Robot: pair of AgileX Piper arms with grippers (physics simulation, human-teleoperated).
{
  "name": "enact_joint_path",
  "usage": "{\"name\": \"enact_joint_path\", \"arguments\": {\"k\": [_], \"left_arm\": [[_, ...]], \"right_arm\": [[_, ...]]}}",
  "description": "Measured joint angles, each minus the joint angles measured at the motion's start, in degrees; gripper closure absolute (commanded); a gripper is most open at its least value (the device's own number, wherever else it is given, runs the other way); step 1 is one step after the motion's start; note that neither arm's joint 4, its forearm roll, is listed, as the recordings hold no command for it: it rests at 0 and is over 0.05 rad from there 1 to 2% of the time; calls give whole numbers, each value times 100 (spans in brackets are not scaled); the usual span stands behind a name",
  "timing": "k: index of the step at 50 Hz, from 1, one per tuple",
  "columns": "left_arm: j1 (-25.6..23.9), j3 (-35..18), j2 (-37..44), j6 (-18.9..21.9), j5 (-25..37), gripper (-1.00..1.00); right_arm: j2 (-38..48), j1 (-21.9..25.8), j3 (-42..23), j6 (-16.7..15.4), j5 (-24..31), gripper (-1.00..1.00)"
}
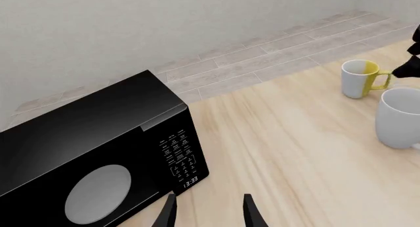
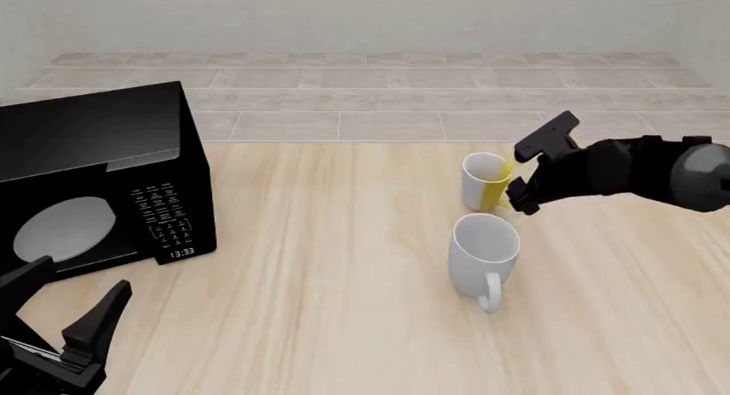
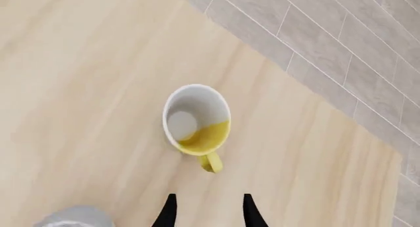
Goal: Put the yellow and white mug to the front of the white mug.
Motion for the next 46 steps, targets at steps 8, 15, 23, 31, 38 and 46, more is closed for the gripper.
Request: {"name": "enact_joint_path", "arguments": {"k": [8,15,23,31,38,46], "left_arm": [[0,0,0,0,0,-100],[0,0,0,0,0,-100],[0,0,0,0,0,-100],[0,0,0,0,0,-100],[0,0,0,0,0,-100],[0,0,0,0,0,-100]], "right_arm": [[-775,165,341,161,46,-100],[-1608,406,720,398,48,-100],[-2687,613,1264,715,-78,-100],[-3793,618,1977,986,-421,-100],[-4724,560,2563,1137,-682,-100],[-5615,490,3126,1259,-901,-100]]}}
